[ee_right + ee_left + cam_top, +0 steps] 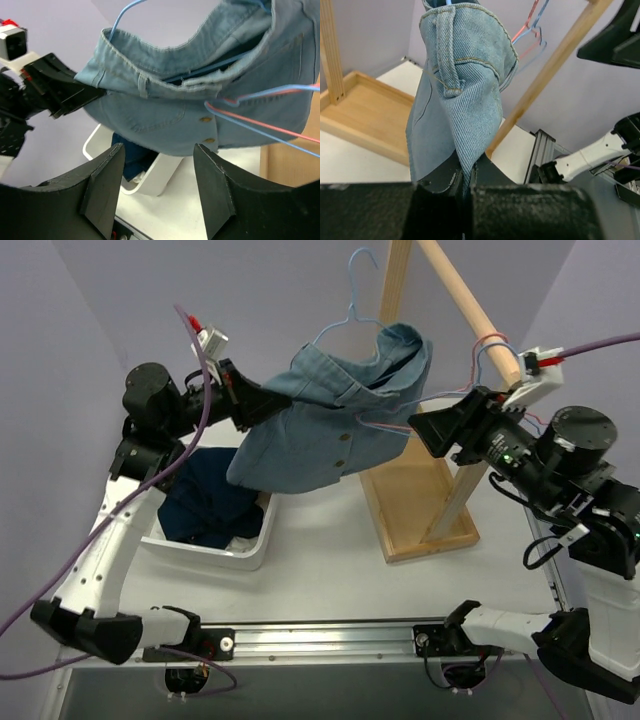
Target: Remove the skirt from the hanger
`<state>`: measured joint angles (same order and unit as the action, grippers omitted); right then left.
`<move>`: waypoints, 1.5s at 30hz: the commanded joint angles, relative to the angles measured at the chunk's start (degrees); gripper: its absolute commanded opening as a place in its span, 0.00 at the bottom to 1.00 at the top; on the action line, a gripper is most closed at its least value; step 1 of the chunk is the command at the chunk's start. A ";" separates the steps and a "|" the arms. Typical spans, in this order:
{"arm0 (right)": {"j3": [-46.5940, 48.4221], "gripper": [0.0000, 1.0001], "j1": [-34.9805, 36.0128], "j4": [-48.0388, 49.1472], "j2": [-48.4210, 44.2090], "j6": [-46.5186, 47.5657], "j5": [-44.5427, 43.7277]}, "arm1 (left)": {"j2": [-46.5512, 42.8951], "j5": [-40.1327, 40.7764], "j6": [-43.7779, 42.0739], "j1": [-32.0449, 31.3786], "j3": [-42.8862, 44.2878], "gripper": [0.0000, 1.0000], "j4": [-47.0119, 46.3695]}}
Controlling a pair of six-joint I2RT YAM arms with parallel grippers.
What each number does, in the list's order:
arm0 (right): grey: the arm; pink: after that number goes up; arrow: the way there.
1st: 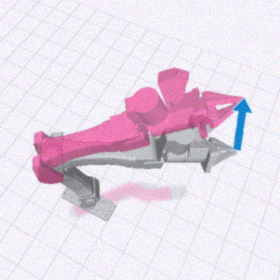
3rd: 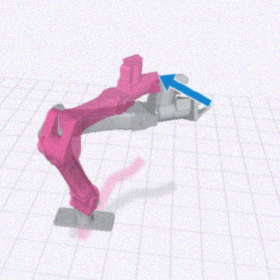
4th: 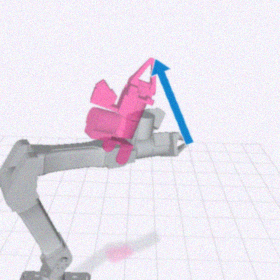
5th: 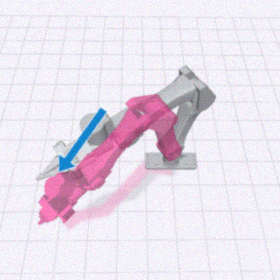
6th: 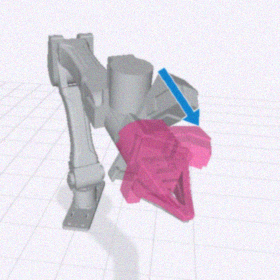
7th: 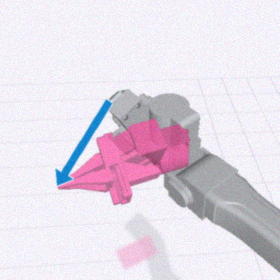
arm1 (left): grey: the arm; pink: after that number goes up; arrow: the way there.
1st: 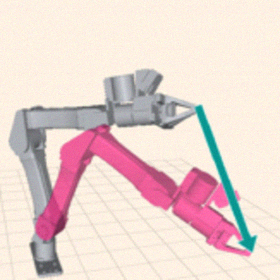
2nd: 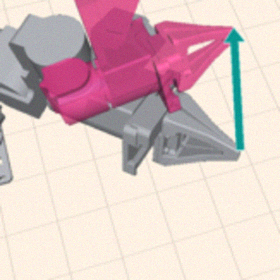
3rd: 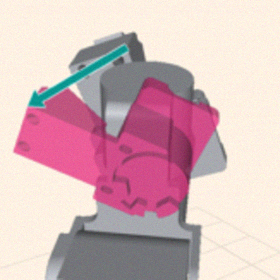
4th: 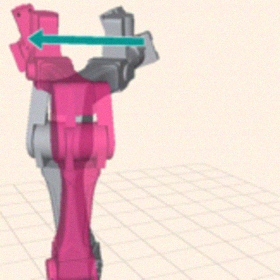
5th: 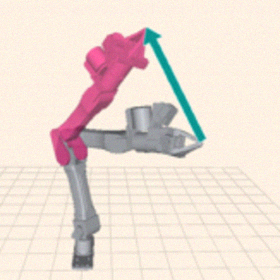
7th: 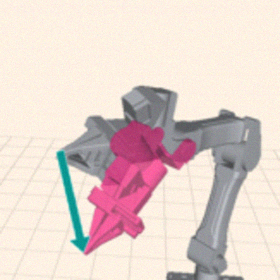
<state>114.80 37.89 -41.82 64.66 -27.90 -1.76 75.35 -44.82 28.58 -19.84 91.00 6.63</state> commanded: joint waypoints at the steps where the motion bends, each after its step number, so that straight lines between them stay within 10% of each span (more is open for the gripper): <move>1: -2.39 0.53 0.26 6.22 1.08 0.92 5.01 | -6.26 2.89 -6.16 -0.12 -1.44 0.02 10.74; 14: -9.77 0.56 0.34 17.65 5.91 -1.10 12.74 | -20.67 4.65 -9.24 -0.20 -12.07 0.02 26.50; 45: -9.60 0.57 0.34 19.85 19.62 2.06 10.90 | -22.79 -0.01 -4.06 -0.20 -14.62 0.02 21.49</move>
<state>103.77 37.93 -23.38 83.15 -27.83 9.63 53.34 -42.48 22.98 -19.94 75.29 36.29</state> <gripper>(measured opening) 0.583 0.070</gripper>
